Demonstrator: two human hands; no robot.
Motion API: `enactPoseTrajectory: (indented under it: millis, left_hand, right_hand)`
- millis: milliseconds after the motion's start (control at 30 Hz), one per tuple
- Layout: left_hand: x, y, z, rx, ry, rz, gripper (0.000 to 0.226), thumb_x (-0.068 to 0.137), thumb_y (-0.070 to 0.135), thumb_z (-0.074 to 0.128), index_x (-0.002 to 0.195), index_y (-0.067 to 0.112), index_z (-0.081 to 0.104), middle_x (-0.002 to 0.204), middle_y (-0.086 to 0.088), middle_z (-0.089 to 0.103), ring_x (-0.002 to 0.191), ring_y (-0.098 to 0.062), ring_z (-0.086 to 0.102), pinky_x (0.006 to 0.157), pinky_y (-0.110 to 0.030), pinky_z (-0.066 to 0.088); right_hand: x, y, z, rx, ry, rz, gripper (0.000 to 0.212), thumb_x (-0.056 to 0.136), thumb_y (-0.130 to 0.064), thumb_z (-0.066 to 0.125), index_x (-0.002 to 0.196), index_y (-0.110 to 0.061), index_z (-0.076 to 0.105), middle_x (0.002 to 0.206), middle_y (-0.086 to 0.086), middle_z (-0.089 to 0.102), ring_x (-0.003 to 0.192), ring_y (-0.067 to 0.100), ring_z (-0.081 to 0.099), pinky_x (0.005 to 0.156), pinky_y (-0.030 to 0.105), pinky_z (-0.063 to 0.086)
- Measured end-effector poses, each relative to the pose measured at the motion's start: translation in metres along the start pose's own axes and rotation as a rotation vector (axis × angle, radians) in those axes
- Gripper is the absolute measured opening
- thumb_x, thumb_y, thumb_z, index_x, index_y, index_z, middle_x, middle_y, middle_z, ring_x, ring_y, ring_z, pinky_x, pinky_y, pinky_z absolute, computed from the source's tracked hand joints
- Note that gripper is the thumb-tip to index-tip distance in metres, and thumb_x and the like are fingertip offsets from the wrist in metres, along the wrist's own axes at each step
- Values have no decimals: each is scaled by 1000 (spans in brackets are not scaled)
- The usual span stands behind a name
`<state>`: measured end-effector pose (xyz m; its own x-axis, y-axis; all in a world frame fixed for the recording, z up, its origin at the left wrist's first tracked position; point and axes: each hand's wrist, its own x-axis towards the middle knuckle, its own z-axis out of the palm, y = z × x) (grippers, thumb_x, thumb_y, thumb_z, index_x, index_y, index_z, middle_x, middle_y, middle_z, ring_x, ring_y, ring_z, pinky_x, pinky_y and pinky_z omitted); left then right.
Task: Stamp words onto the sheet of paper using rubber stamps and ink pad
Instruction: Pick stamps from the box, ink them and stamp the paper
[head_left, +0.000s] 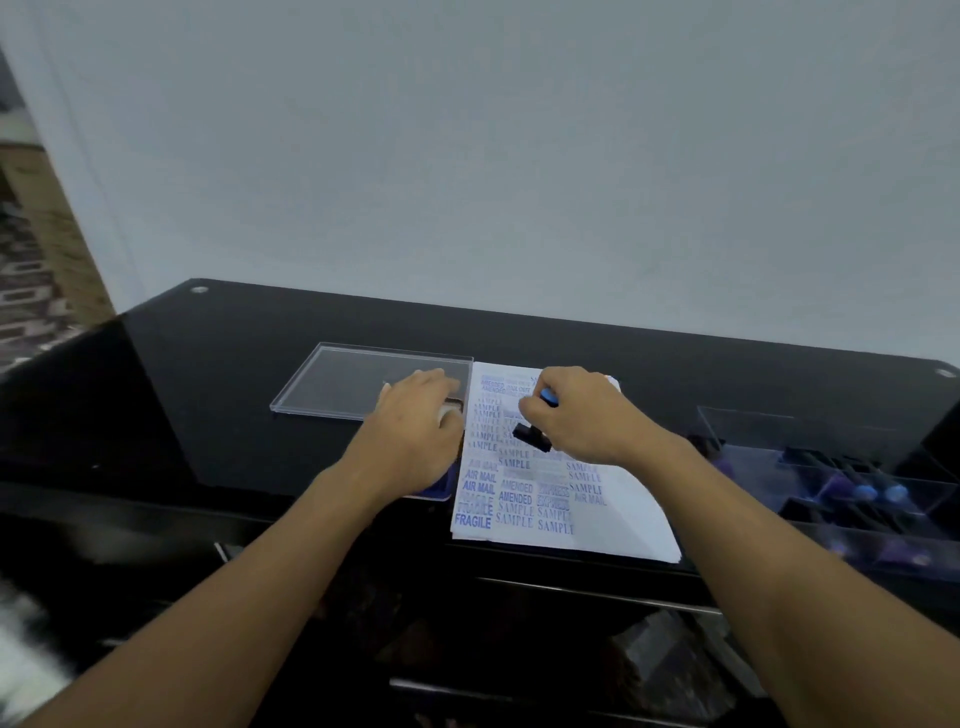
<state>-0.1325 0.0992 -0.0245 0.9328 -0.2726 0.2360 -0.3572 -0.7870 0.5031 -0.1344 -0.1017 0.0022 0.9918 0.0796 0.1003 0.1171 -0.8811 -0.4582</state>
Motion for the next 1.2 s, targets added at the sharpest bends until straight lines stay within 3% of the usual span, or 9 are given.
enactPoseTrajectory:
  millis: [133, 233, 467, 633, 900, 1200]
  left_hand:
    - [-7, -24, -12, -14, 46, -49, 41, 100, 17, 45, 141, 12, 49, 150, -2, 44, 141, -15, 32, 118, -34, 17]
    - [-11, -39, -20, -19, 65, -104, 42, 100, 18, 45, 142, 16, 48, 151, 0, 43, 141, -14, 32, 118, -34, 18]
    - [-15, -76, -23, -23, 93, -187, 43, 100, 20, 47, 142, 16, 49, 154, 0, 41, 143, -16, 32, 121, -40, 21]
    - [-15, -97, -20, -19, 92, -218, 44, 100, 22, 45, 144, 17, 48, 156, 0, 37, 144, -16, 31, 119, -37, 24]
    - [-20, -121, -5, 63, 46, -229, 45, 102, 24, 41, 147, 21, 45, 161, -2, 27, 150, -20, 17, 121, -51, 12]
    - [-26, -127, 6, 159, 66, -205, 46, 103, 27, 39, 148, 20, 41, 162, -1, 24, 150, -19, 16, 119, -51, 12]
  right_hand:
    - [10, -21, 16, 19, -8, -68, 40, 99, -37, 49, 88, 1, 52, 85, 16, 65, 63, 20, 51, 60, 33, 41]
    - [15, -38, 27, 12, -31, -115, 38, 101, -37, 48, 77, -8, 44, 78, 10, 55, 64, 19, 44, 60, 34, 38]
    - [25, -66, 42, 35, -78, -159, 25, 97, -28, 48, 94, -4, 54, 92, 13, 63, 78, 25, 56, 64, 35, 42]
    - [29, -80, 53, 48, -129, -154, 17, 95, -28, 49, 95, -11, 52, 86, 5, 61, 73, 19, 53, 61, 33, 41]
    - [34, -95, 68, 29, -203, -233, 12, 95, -22, 49, 93, -14, 57, 93, 2, 65, 85, 20, 57, 64, 28, 42]
    - [40, -102, 84, -45, -266, -227, 10, 94, -31, 49, 89, -22, 48, 94, 5, 60, 85, 24, 58, 67, 34, 41]
